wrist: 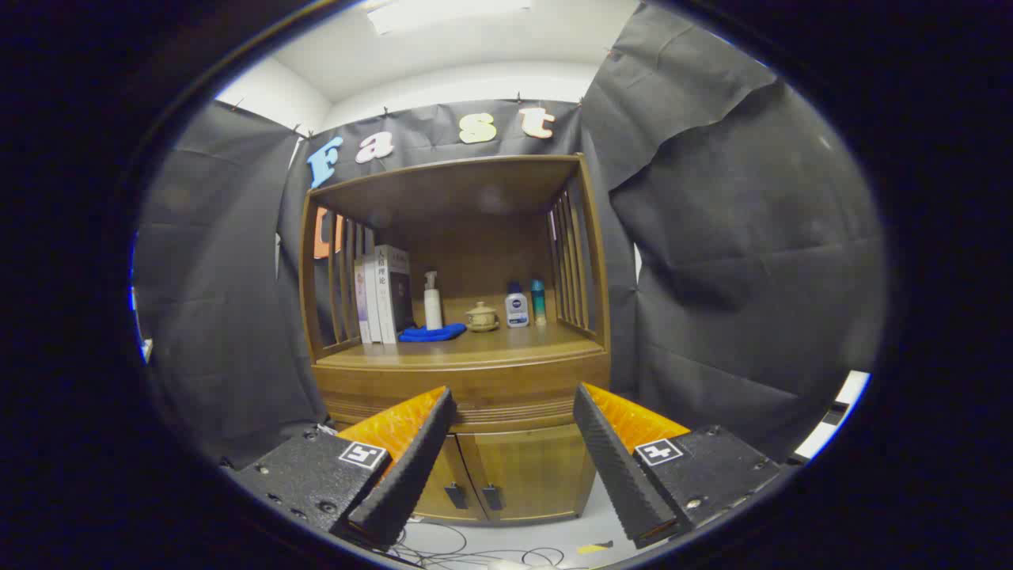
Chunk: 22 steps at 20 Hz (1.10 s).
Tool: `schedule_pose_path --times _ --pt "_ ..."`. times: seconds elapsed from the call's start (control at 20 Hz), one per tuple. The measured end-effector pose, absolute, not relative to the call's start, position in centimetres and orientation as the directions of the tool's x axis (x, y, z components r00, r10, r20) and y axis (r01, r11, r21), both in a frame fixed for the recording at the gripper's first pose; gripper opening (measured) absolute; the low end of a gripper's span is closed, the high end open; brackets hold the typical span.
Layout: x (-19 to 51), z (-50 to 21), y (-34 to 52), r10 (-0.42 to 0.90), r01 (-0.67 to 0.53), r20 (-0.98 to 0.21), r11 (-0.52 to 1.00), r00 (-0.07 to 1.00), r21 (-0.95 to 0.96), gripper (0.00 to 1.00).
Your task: Pull open the drawer, take out the items inside it, and place them on the countertop above the cabinet.
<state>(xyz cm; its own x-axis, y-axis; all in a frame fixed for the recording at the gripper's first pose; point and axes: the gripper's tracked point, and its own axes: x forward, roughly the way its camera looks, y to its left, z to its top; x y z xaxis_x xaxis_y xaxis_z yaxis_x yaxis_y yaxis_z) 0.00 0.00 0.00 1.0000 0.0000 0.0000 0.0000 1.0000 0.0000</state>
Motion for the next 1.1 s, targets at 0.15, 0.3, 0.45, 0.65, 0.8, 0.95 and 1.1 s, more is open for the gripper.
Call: schedule_pose_path --times 0.15,0.3,0.45,0.65,0.8,0.95,1.1 --pt "0.0 -0.1 0.0 -0.002 0.002 -0.004 1.000 1.000 -0.003 0.99" --pt "-0.1 0.1 0.1 -0.001 0.001 0.001 1.000 1.000 0.000 0.99" --pt "-0.2 0.2 -0.1 0.001 -0.001 0.009 1.000 1.000 0.004 0.99" --pt "-0.1 0.3 0.0 0.013 -0.013 0.006 1.000 1.000 0.002 0.99" --pt "0.1 0.0 0.0 0.017 -0.017 -0.005 1.000 1.000 -0.004 0.99" --pt "0.3 -0.3 -0.1 -0.001 0.001 -0.016 1.000 1.000 0.018 0.99" --pt "0.9 -1.8 -0.3 0.001 0.001 -0.061 0.999 0.998 0.034 0.99"
